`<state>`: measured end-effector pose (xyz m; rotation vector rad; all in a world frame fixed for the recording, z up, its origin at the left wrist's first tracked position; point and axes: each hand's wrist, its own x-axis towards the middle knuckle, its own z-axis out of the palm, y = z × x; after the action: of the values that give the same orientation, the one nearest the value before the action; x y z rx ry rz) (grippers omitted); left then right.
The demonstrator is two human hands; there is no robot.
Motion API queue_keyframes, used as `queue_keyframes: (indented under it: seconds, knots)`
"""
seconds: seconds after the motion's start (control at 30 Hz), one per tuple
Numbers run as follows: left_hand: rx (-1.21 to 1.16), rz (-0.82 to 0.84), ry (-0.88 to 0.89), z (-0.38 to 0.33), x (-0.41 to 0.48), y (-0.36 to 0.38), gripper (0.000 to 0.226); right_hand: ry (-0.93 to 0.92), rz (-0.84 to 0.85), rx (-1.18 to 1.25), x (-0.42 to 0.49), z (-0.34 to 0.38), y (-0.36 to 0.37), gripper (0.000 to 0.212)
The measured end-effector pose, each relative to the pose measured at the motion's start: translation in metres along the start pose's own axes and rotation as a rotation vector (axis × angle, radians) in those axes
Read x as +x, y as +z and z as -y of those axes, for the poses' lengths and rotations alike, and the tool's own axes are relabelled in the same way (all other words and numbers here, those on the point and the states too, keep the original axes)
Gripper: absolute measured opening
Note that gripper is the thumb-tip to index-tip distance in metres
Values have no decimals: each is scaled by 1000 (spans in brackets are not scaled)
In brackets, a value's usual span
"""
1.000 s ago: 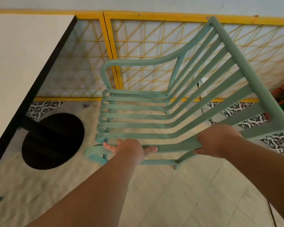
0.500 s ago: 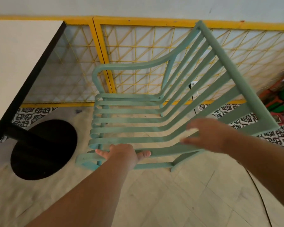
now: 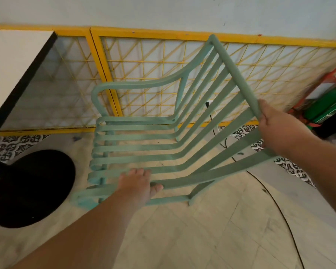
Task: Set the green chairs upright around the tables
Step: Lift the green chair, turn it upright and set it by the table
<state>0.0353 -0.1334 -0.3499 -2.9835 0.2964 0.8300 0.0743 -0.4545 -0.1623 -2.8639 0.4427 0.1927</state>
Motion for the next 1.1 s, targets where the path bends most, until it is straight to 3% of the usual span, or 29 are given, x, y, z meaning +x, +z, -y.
queue_keyframes:
  seconds: [0.07, 0.2, 0.3, 0.9, 1.03, 1.1]
  knots:
    - [-94, -119, 100, -23, -5, 15, 78, 32, -14, -67, 4, 5, 1, 61]
    - [-193, -152, 3, -47, -3, 21, 54, 37, -20, -47, 9, 5, 4, 62]
    - [-190, -66, -31, -41, 6, 8, 55, 35, -38, -11, 17, 4, 4, 60]
    - [-197, 25, -61, -31, 8, -10, 62, -32, -103, 45, 33, 6, 10, 53]
    - [-398, -116, -66, -31, -37, -28, 73, -30, -73, 64, 23, 9, 2, 34]
    - [-419, -188, -49, -22, -63, -48, 78, -35, -49, 34, 10, 10, -10, 36]
